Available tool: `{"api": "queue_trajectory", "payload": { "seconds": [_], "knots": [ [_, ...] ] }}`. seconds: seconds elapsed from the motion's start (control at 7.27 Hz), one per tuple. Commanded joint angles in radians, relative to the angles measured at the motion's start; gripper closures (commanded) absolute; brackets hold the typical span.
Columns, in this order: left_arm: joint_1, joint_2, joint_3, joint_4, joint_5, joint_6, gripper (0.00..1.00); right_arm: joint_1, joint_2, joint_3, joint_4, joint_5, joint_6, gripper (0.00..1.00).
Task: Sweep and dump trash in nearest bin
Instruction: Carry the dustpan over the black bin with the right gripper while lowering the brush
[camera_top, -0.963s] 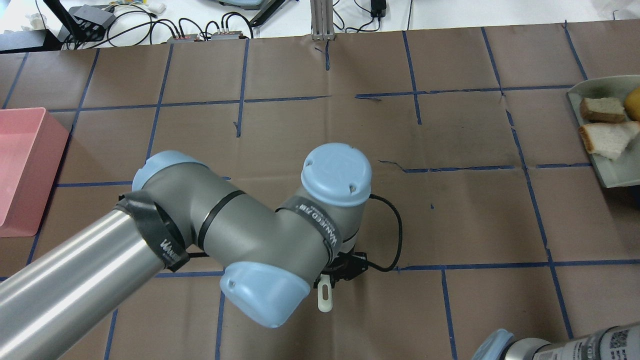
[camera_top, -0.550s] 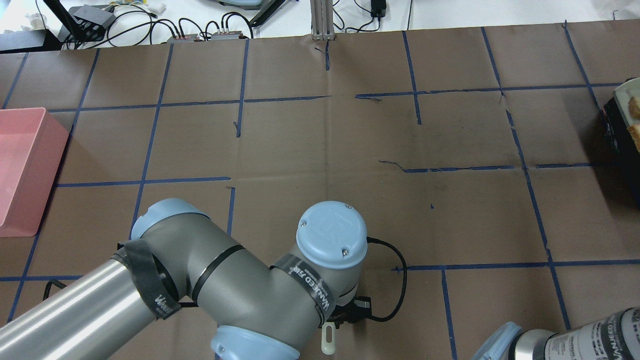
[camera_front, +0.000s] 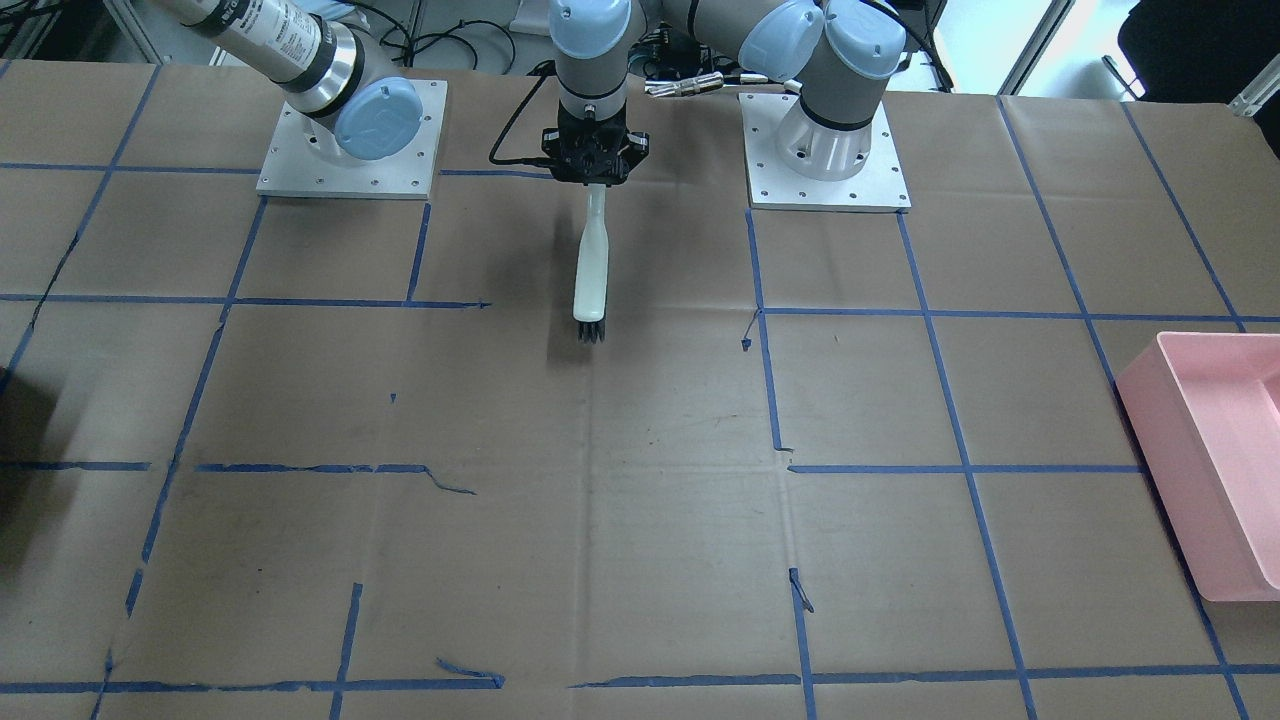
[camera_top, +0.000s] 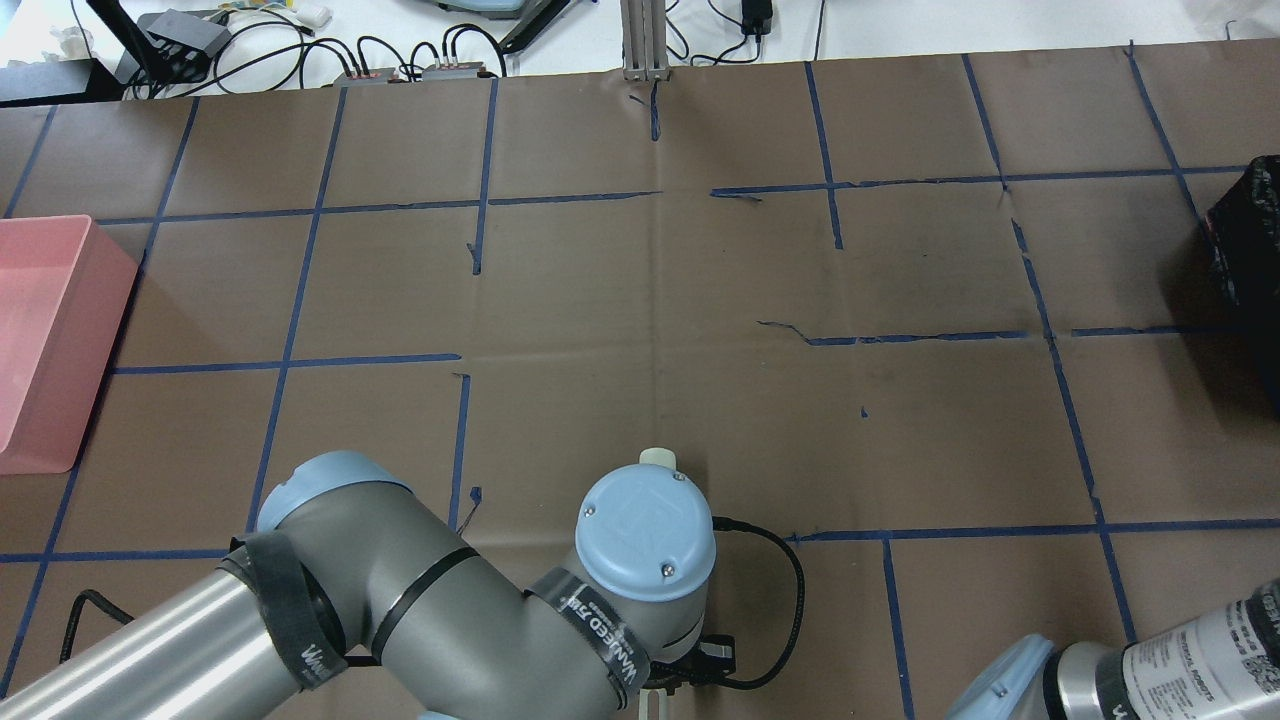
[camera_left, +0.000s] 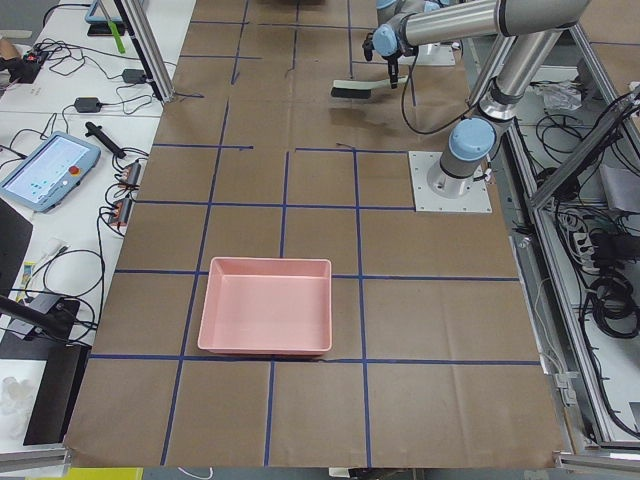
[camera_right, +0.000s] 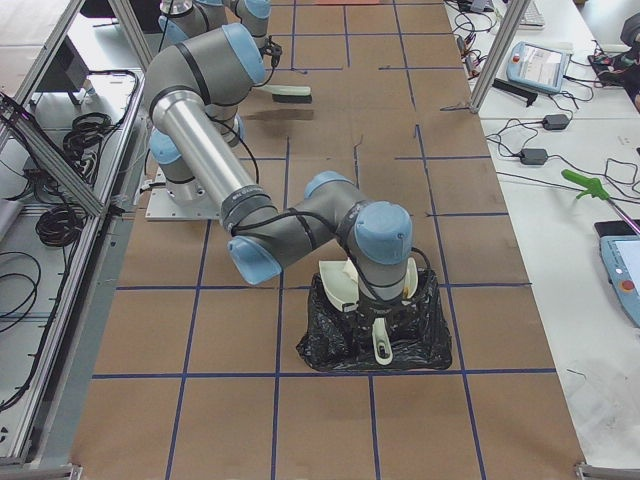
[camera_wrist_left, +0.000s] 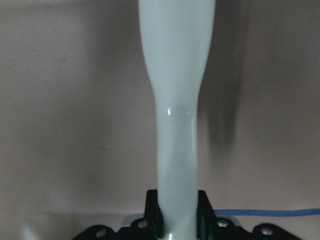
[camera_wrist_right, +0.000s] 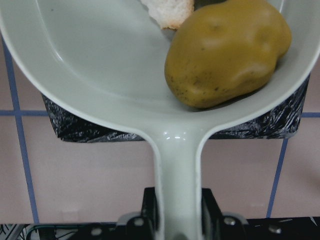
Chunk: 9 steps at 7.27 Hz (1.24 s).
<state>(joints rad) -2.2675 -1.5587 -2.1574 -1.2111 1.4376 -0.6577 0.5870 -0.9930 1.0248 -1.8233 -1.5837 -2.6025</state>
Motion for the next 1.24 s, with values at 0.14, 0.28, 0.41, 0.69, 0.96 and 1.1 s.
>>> {"api": "queue_trajectory", "payload": {
  "seconds": [0.14,0.28,0.41,0.69,0.96,1.1],
  "knots": [
    [-0.006,-0.021,-0.007,0.008,-0.017,-0.082,0.64,-0.064,0.059,-0.106,-0.008,-0.022,-0.148,1.0],
    [-0.012,-0.024,-0.013,0.043,-0.055,-0.077,0.61,-0.081,0.065,-0.12,-0.014,-0.021,-0.149,1.0],
    [-0.014,-0.024,-0.047,0.074,-0.055,-0.074,0.58,-0.081,0.068,-0.135,-0.02,-0.022,-0.136,1.0],
    [-0.014,-0.027,-0.058,0.146,-0.049,-0.066,0.43,-0.081,0.06,-0.137,-0.065,-0.03,-0.053,1.0],
    [-0.009,-0.024,-0.044,0.148,-0.039,-0.063,0.3,-0.049,0.057,-0.135,-0.068,-0.1,0.022,1.0],
    [-0.004,-0.018,-0.027,0.148,-0.023,-0.063,0.24,-0.02,0.057,-0.129,-0.083,-0.12,0.027,1.0]
  ]
}}
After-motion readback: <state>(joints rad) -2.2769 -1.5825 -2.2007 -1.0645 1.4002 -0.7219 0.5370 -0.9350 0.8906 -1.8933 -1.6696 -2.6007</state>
